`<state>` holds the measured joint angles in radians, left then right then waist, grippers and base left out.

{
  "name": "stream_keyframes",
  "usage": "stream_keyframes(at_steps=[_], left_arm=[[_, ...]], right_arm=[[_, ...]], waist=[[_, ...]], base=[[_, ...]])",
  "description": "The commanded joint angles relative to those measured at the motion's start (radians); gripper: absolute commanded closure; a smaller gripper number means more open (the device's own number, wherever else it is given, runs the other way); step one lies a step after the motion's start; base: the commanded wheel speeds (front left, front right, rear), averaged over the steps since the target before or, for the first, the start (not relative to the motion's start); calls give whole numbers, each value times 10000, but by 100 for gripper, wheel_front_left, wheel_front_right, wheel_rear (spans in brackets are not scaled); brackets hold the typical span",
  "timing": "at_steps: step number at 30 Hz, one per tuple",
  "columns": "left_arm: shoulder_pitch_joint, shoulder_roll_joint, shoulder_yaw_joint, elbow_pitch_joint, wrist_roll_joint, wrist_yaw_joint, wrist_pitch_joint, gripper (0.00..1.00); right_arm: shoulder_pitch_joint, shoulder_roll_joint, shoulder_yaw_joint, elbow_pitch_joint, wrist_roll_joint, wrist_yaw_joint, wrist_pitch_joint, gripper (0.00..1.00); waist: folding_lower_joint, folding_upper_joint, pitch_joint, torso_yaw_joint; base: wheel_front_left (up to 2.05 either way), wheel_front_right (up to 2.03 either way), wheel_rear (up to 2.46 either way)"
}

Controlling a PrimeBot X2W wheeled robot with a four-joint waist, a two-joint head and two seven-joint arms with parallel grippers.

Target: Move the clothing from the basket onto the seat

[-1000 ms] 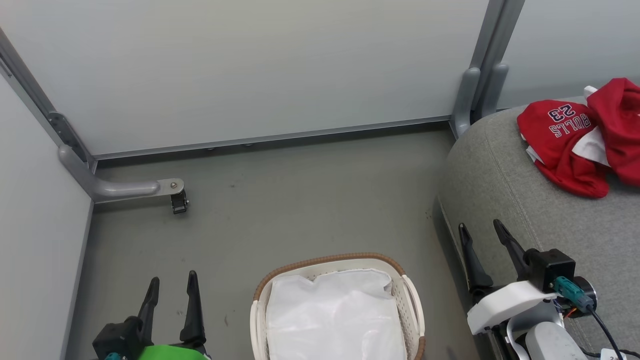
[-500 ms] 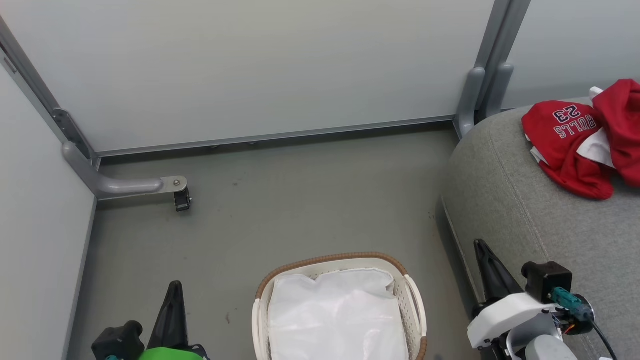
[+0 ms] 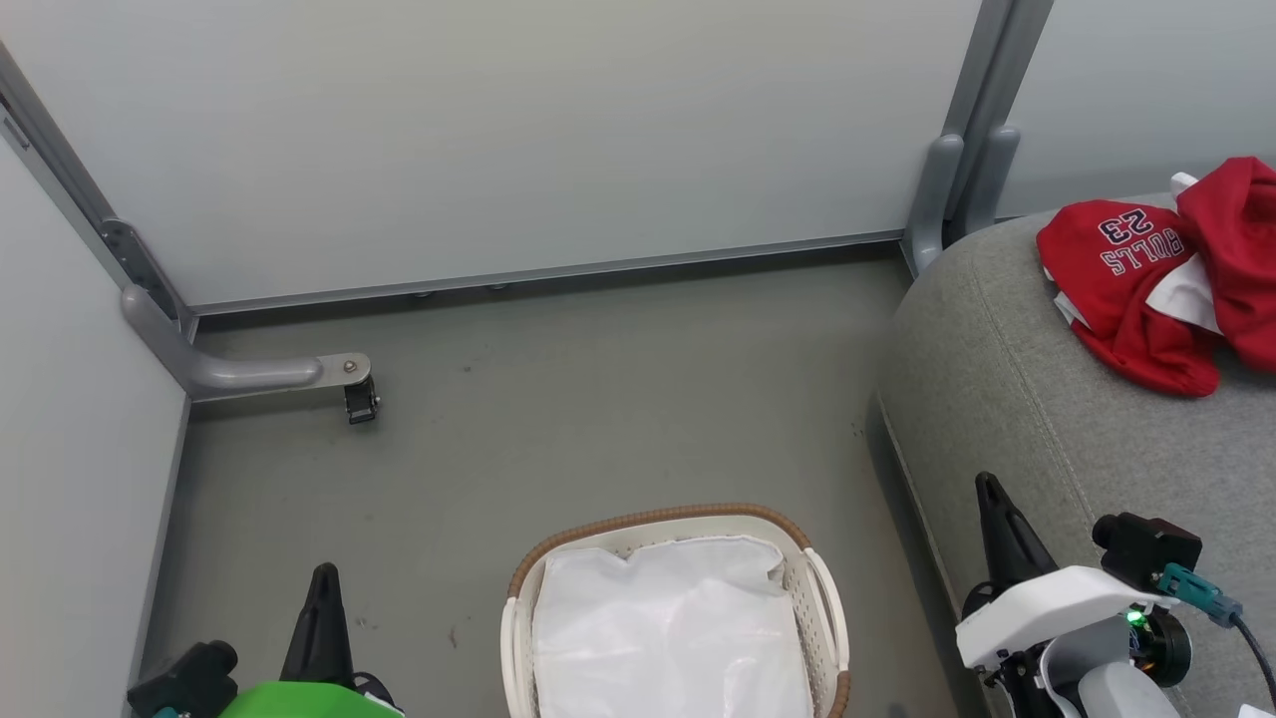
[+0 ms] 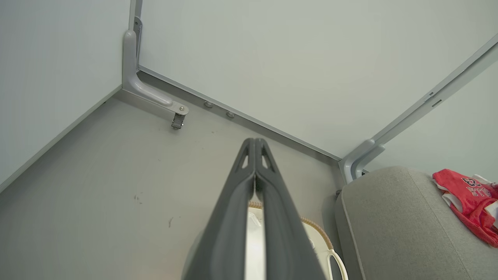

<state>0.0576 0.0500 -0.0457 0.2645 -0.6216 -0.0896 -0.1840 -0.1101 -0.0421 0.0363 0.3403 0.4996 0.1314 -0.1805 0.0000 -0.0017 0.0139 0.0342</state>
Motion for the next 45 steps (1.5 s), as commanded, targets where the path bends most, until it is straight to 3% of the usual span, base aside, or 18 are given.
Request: stream_keyframes(at_steps=[1, 45], left_arm=[[-373, 24, 96, -152, -370, -79, 98, 100], [-1108, 40, 888, -201, -5431, -266, 1613, 100]], right_arm=[[-113, -40, -87, -203, 428, -2, 91, 100], [-50, -76, -846, -633, 6085, -6, 1609, 100]], waist=[[0, 2, -1, -5], [0, 8, -45, -142]], base=[[0, 0, 0], [0, 0, 0]])
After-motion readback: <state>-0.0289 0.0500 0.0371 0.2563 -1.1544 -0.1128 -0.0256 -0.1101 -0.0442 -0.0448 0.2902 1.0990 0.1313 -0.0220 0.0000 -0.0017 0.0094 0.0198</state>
